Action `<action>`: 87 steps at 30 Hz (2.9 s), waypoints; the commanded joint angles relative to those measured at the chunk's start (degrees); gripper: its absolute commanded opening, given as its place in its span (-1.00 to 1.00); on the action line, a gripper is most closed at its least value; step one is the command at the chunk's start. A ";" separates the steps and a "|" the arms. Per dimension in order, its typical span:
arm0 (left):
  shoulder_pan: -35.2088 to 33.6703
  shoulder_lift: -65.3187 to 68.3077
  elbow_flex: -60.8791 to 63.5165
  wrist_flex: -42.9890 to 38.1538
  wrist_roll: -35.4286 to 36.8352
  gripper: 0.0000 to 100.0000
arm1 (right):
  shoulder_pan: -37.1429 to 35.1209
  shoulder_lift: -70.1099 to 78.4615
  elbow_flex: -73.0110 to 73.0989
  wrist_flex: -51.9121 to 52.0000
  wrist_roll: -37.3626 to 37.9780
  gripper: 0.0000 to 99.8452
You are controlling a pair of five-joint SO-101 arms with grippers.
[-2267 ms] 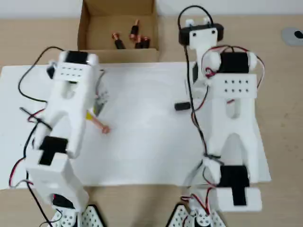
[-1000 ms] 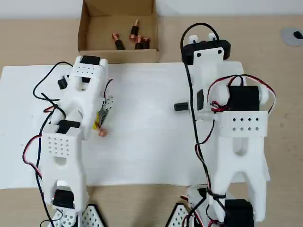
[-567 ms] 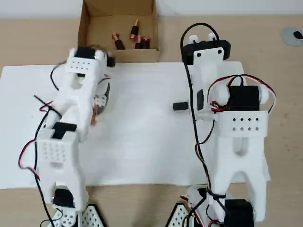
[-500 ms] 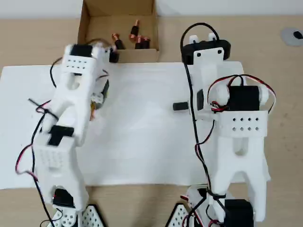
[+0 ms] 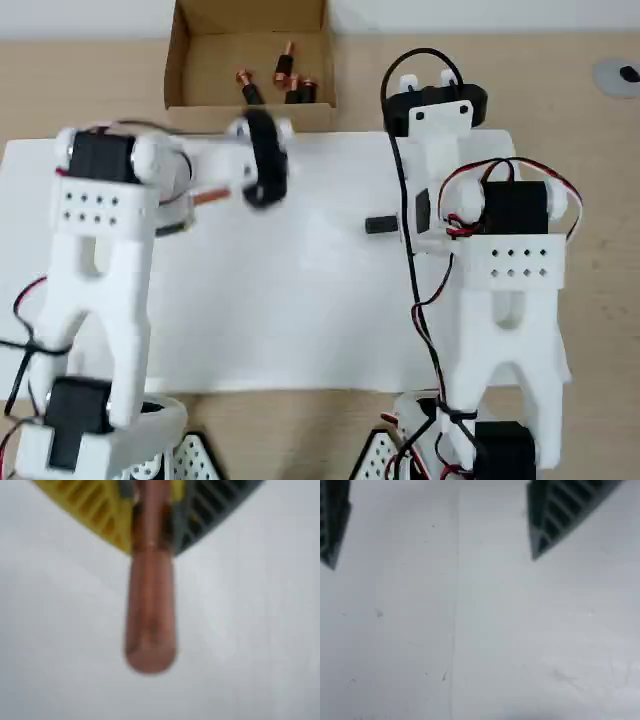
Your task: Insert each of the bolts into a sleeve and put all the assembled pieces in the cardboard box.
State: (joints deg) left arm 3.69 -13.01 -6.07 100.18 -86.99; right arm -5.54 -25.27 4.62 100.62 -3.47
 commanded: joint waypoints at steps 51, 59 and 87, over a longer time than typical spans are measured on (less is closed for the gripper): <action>-2.81 8.31 5.10 -2.46 133.10 -0.67 | 0.40 -2.07 3.21 -1.14 0.00 -0.42; -4.31 8.84 11.25 -3.96 146.11 -0.66 | 0.40 -2.07 3.21 -1.32 0.00 -0.42; -4.57 8.84 39.74 -40.53 152.53 -0.67 | 0.40 -2.07 3.47 -1.32 0.00 -0.42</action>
State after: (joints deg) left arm -0.26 -1.76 31.65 63.78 65.19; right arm -5.54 -25.27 8.04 100.00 -3.47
